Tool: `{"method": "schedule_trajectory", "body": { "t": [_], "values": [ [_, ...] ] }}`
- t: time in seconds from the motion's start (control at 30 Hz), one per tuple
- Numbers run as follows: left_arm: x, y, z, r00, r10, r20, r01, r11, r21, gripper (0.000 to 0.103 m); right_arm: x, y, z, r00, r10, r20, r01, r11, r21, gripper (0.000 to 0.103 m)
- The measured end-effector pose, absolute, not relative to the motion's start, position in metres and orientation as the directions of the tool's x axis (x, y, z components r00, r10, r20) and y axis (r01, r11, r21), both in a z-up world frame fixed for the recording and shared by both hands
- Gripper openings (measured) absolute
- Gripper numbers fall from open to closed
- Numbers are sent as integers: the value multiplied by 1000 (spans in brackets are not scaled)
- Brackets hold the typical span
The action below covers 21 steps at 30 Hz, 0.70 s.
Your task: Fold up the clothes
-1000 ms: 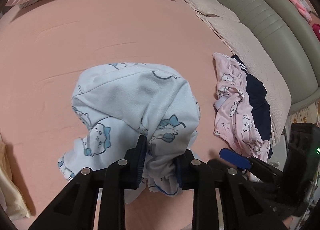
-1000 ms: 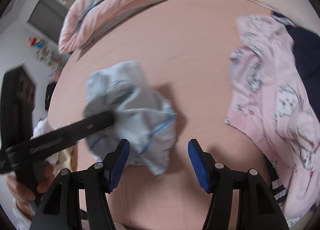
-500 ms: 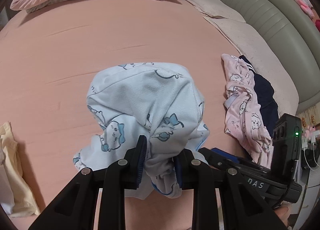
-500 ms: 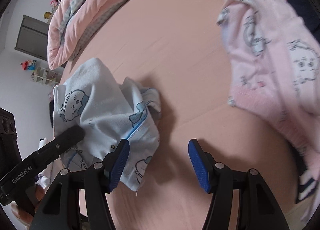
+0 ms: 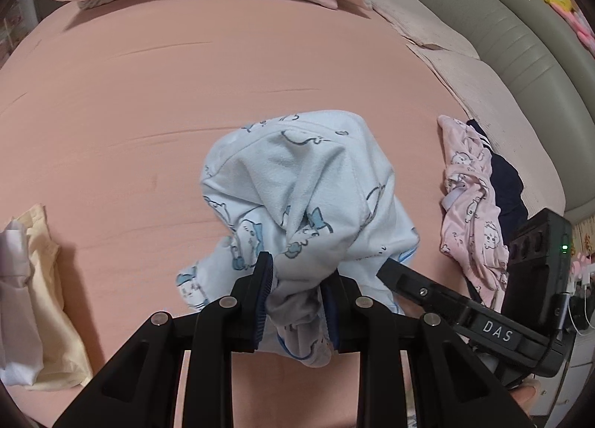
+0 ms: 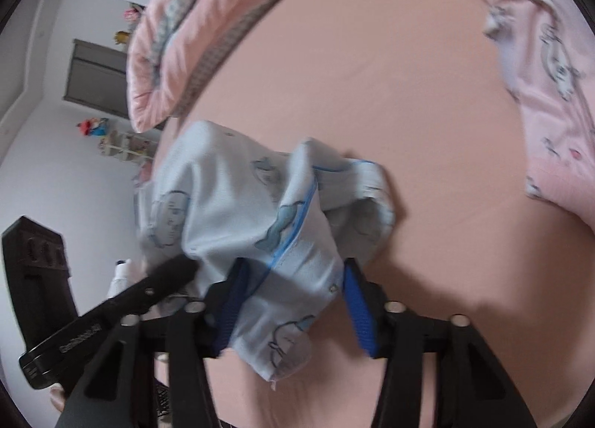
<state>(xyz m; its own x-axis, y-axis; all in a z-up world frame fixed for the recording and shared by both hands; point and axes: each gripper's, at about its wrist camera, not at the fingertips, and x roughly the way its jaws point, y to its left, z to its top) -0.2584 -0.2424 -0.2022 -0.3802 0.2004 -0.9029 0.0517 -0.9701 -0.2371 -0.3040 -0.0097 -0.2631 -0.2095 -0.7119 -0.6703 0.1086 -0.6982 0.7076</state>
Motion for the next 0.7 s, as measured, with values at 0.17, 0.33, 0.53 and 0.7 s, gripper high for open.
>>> {"method": "schedule_trajectory", "body": {
  "t": [0.17, 0.33, 0.53, 0.7],
  "values": [
    [-256, -254, -198, -389, 169, -906, 74, -974, -214, 23, -304, -33, -247, -219, -721, -658, 200, -693, 693, 23],
    [-252, -265, -196, -395, 161, -905, 113, -969, -221, 23, -303, -43, -237, -204, -720, -663, 246, -693, 677, 20],
    [-247, -278, -194, -391, 139, -910, 165, -962, -218, 29, -311, -58, -231, -197, -731, -653, 260, -681, 684, 20],
    [-241, -293, -183, -414, 85, -906, 222, -956, -192, 54, -312, -62, -223, -190, -743, -642, 269, -668, 694, 20]
  ]
}}
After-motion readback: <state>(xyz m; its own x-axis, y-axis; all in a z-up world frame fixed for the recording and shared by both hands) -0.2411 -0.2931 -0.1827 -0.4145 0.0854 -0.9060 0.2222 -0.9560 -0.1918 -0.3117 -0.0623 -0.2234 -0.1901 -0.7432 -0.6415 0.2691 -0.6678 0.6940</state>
